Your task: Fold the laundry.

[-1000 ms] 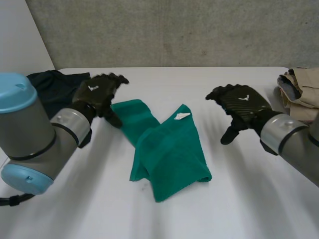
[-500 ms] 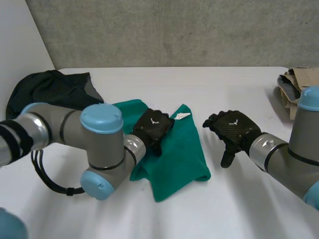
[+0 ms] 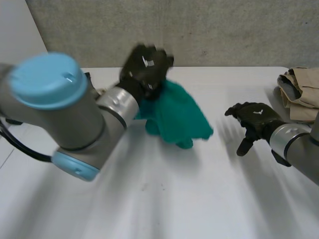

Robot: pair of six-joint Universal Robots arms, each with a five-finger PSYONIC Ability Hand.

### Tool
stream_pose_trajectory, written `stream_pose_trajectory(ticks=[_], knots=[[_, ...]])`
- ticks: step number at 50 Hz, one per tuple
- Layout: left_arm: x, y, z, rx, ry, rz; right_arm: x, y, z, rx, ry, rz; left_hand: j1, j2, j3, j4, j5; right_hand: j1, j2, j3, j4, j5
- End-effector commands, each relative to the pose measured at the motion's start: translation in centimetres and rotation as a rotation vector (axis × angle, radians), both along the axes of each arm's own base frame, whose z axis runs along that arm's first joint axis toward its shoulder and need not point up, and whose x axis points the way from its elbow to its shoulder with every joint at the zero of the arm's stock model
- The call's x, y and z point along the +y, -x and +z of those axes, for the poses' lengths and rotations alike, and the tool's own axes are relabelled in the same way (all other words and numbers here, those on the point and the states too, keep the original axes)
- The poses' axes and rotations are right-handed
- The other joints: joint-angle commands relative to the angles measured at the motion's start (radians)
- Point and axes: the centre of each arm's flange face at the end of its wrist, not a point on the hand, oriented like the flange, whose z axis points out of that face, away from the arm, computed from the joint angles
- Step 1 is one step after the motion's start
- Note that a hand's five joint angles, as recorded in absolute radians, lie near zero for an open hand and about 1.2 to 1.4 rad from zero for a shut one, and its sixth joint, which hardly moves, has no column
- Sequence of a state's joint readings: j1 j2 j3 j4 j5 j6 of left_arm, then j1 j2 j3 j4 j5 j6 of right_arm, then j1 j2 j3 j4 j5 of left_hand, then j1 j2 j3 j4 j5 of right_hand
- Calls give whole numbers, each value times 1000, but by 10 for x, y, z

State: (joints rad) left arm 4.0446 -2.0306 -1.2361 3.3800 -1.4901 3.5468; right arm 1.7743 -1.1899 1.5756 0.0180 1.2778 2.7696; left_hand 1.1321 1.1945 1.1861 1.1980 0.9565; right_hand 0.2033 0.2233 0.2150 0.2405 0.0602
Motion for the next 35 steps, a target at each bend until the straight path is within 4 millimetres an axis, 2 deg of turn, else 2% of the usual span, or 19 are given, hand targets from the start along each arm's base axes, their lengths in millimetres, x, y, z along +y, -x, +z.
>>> stream_pose_trajectory(ticks=[1, 5, 10, 12, 14, 16, 18, 19, 26, 30, 35], knots=[[2, -20, 69, 104, 143, 40, -12, 7, 12, -311, -156, -145, 264, 202, 210, 198, 265, -29, -49, -40, -66, -60], [2, -25, 87, 132, 183, 49, -11, 1, 15, -476, -248, -159, 264, 202, 210, 198, 265, -29, -49, -40, -66, -60], [4, -27, 95, 145, 197, 53, -13, -7, 19, -599, -319, -147, 264, 202, 210, 198, 265, -29, -49, -40, -66, -60], [5, -27, 95, 145, 195, 51, -12, -16, 16, -629, -352, -137, 264, 202, 210, 198, 265, -29, -49, -40, -66, -60], [6, -26, 93, 143, 191, 48, -7, -28, 14, -649, -382, -111, 264, 202, 210, 198, 265, -29, -49, -40, -66, -60], [7, -26, 90, 139, 182, 44, 2, -50, 10, -671, -428, -71, 264, 202, 210, 198, 265, -29, -49, -40, -66, -60], [8, -25, 89, 138, 175, 44, 9, -64, 7, -679, -458, -40, 264, 202, 210, 198, 265, -29, -49, -40, -66, -60], [9, -25, 88, 139, 172, 42, 17, -79, 4, -683, -483, -4, 264, 202, 210, 198, 265, -29, -49, -40, -66, -60], [15, -20, 85, 181, 119, 9, 29, -121, -13, -740, -573, 65, 264, 202, 210, 198, 265, -29, -49, -40, -66, -60], [14, -21, 78, 186, 89, 19, 45, -153, -27, -795, -683, 115, 264, 202, 210, 198, 265, -29, -49, -40, -66, -60], [14, -22, 70, 175, 68, 26, 58, -169, -31, -862, -790, 140, 264, 202, 210, 198, 265, -29, -49, -40, -66, -60]])
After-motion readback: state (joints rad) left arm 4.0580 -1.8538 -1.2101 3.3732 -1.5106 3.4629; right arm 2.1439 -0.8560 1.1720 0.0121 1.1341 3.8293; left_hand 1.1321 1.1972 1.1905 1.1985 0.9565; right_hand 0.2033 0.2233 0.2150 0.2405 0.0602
